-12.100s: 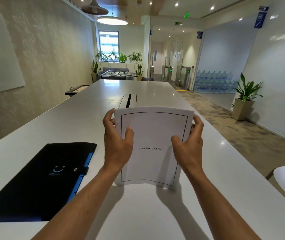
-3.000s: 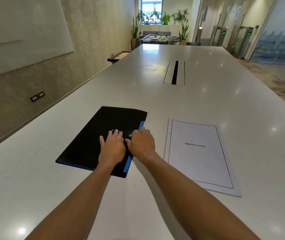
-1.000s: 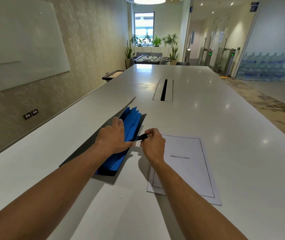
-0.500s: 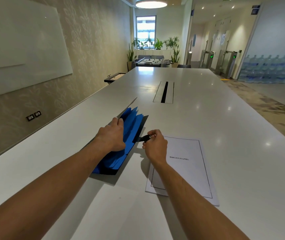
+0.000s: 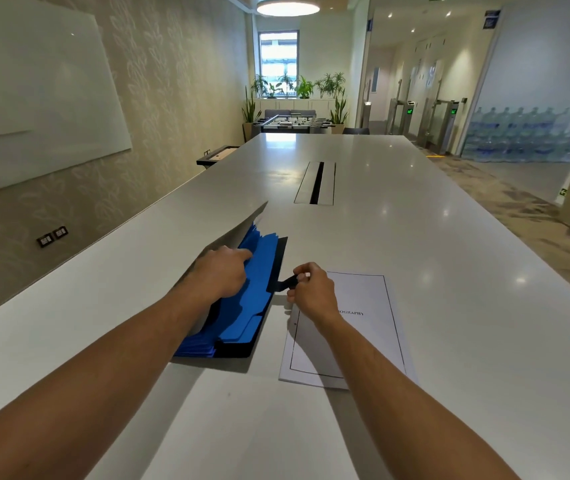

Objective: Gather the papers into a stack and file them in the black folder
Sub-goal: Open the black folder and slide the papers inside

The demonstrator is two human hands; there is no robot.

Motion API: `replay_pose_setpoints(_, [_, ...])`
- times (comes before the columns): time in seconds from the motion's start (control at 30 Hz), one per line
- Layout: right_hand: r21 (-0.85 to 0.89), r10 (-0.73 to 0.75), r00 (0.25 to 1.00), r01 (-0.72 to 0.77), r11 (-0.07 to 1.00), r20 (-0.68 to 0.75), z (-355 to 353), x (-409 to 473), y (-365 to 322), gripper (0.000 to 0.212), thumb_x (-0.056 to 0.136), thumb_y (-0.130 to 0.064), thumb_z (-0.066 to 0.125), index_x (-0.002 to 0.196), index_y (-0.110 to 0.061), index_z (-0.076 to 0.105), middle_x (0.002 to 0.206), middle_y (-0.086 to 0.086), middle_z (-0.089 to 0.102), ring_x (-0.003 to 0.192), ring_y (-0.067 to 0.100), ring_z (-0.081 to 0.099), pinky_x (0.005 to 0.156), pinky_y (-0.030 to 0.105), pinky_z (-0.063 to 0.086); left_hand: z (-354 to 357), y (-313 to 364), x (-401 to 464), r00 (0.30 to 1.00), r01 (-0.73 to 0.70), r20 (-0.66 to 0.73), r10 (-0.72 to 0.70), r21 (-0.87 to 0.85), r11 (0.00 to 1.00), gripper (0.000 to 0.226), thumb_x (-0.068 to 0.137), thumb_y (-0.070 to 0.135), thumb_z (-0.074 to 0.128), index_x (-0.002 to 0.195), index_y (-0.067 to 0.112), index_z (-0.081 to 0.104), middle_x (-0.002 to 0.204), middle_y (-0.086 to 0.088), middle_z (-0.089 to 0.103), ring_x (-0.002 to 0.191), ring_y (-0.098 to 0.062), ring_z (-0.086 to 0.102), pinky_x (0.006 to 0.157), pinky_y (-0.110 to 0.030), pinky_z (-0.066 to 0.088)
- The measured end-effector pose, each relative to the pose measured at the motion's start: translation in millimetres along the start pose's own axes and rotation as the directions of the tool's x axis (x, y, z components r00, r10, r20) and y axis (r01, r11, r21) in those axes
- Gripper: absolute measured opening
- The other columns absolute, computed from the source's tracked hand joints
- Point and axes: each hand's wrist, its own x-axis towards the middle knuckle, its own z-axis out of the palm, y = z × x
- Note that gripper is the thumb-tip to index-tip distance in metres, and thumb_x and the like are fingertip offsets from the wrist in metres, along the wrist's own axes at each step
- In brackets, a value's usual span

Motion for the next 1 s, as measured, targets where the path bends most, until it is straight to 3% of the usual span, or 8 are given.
replay_pose_setpoints(0.1, [-0.032, -0.018, 0.999, 0.019, 0.999, 0.034, -7, -6, 8, 0.022, 0.099, -0.014, 0.047, 0.121, -0.013, 0.053, 0.093, 0.007, 0.065, 0.079, 0.017, 0.067, 0.067, 0.024, 0.056, 12, 12, -2, 0.999, 0.023, 0.039, -0.023, 0.015, 1.000, 0.025, 0.088, 0.008, 0.047, 0.108, 0.007, 0.063, 0.096, -0.009, 0.061, 0.076, -0.022, 0.056, 0.060, -0.031, 0.045])
replay_pose_setpoints(0.2, [-0.110, -0.037, 0.999, 0.039, 0.993, 0.016, -20, -11, 15, 0.028, 0.097, -0.017, 0.054, 0.124, -0.015, 0.052, 0.081, -0.003, 0.063, 0.068, 0.007, 0.062, 0.061, 0.013, 0.046, 30, 22, -3, 0.996, 0.058, 0.067, -0.059, 0.017, 0.998, 0.010, 0.091, 0.011, 0.048, 0.095, 0.006, 0.055, 0.074, -0.002, 0.047, 0.061, -0.014, 0.047, 0.049, -0.026, 0.033])
replay_pose_setpoints(0.3, [-0.218, -0.025, 0.998, 0.013, 0.976, -0.049, -44, -13, 22, 0.030, 0.094, -0.020, 0.058, 0.123, -0.014, 0.054, 0.095, 0.004, 0.067, 0.078, 0.015, 0.065, 0.076, 0.027, 0.050, 54, 30, -1, 0.987, 0.102, 0.130, -0.098, -0.030, 0.994, 0.019, 0.092, 0.022, 0.049, 0.106, 0.009, 0.053, 0.081, -0.003, 0.049, 0.068, -0.015, 0.053, 0.052, -0.026, 0.037])
replay_pose_setpoints(0.4, [-0.369, 0.006, 0.988, -0.062, 0.927, -0.152, -78, -14, 29, 0.031, 0.089, -0.026, 0.058, 0.118, -0.016, 0.057, 0.104, 0.008, 0.070, 0.090, 0.023, 0.065, 0.076, 0.030, 0.044, 72, 34, 4, 0.968, 0.140, 0.220, -0.123, -0.066, 0.988, 0.042, 0.088, 0.045, 0.047, 0.111, 0.010, 0.052, 0.084, -0.003, 0.049, 0.072, -0.016, 0.052, 0.055, -0.027, 0.039])
replay_pose_setpoints(0.53, [-0.533, 0.027, 0.955, -0.188, 0.825, -0.295, -123, -18, 38, 0.034, 0.083, -0.031, 0.058, 0.113, -0.016, 0.058, 0.107, 0.008, 0.067, 0.099, 0.030, 0.060, 0.073, 0.032, 0.037, 77, 34, 7, 0.959, 0.106, 0.261, -0.108, 0.021, 0.994, 0.084, 0.061, 0.087, 0.049, 0.099, 0.013, 0.045, 0.080, -0.003, 0.046, 0.067, -0.015, 0.051, 0.049, -0.025, 0.037])
replay_pose_setpoints(0.63, [-0.602, 0.089, 0.942, -0.277, 0.749, -0.322, -144, -22, 47, 0.033, 0.082, -0.034, 0.059, 0.108, -0.013, 0.056, 0.097, 0.008, 0.060, 0.084, 0.027, 0.052, 0.070, 0.032, 0.035, 77, 35, 6, 0.966, 0.083, 0.239, -0.093, 0.050, 0.995, 0.089, 0.051, 0.091, 0.053, 0.094, 0.014, 0.043, 0.077, -0.002, 0.044, 0.064, -0.014, 0.052, 0.047, -0.024, 0.038])
replay_pose_setpoints(0.8, [-0.656, 0.198, 0.941, -0.334, 0.677, -0.275, -147, -32, 56, 0.033, 0.082, -0.040, 0.061, 0.067, -0.018, 0.041, 0.067, -0.004, 0.041, 0.066, 0.022, 0.043, 0.059, 0.031, 0.032, 82, 38, 5, 0.981, 0.057, 0.182, -0.074, 0.096, 0.994, 0.094, 0.052, 0.089, 0.056, 0.104, 0.012, 0.051, 0.089, -0.004, 0.048, 0.061, -0.013, 0.045, 0.046, -0.025, 0.033])
replay_pose_setpoints(1.0, [-0.579, 0.253, 0.936, -0.351, 0.736, -0.246, -139, -25, 50, 0.038, 0.081, -0.046, 0.063, 0.065, -0.018, 0.044, 0.067, -0.003, 0.046, 0.069, 0.024, 0.049, 0.062, 0.031, 0.036, 85, 39, 4, 0.984, 0.054, 0.160, -0.073, 0.123, 0.991, 0.088, 0.054, 0.087, 0.056, 0.098, 0.012, 0.047, 0.093, -0.006, 0.049, 0.061, -0.013, 0.046, 0.051, -0.026, 0.038])
